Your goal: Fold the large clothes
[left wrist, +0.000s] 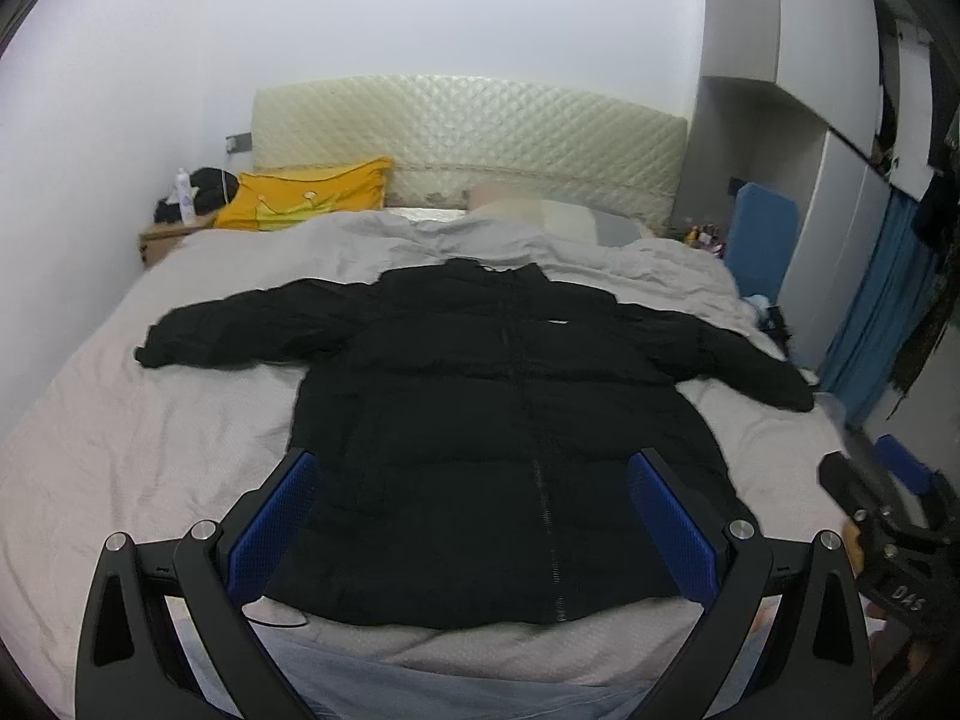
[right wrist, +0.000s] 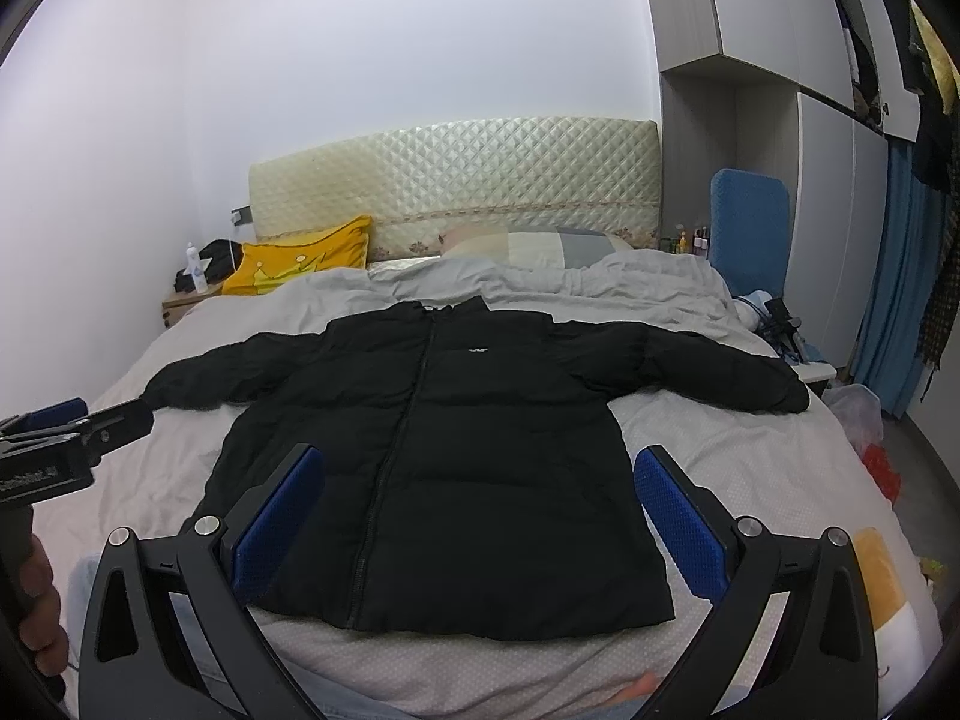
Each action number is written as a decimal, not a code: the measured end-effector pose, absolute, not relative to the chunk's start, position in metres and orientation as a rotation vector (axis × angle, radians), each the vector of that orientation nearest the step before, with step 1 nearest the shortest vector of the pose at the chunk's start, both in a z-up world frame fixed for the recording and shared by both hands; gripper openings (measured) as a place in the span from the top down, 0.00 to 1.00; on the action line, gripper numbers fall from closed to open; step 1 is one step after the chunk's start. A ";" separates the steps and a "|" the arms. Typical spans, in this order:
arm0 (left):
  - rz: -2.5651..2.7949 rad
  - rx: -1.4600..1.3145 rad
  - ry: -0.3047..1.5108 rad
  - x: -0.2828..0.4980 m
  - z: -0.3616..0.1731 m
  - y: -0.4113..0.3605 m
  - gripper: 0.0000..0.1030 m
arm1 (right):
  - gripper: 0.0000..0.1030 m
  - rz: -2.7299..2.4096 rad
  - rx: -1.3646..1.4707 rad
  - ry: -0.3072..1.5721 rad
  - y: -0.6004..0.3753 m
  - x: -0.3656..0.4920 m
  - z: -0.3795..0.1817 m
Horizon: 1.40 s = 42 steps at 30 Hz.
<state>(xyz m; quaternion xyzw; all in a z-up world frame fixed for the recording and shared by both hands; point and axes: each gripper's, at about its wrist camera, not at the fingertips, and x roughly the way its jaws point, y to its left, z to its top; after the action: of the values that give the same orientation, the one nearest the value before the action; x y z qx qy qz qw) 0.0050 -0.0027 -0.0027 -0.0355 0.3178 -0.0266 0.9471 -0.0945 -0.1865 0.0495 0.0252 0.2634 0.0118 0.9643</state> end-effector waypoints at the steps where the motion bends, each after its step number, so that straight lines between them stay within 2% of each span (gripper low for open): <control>1: -0.046 -0.071 0.645 0.005 -0.002 -0.002 0.01 | 0.00 0.023 0.051 0.533 -0.187 -0.094 0.050; 42: -0.038 -0.047 0.672 0.020 -0.002 -0.002 0.01 | 0.00 0.021 0.061 0.572 -0.193 -0.082 0.045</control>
<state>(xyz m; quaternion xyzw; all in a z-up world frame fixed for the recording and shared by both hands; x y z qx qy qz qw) 0.0199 -0.0025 -0.0025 -0.0233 0.3296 -0.0188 0.9436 -0.0819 -0.1934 0.0451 0.0299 0.2820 0.0102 0.9589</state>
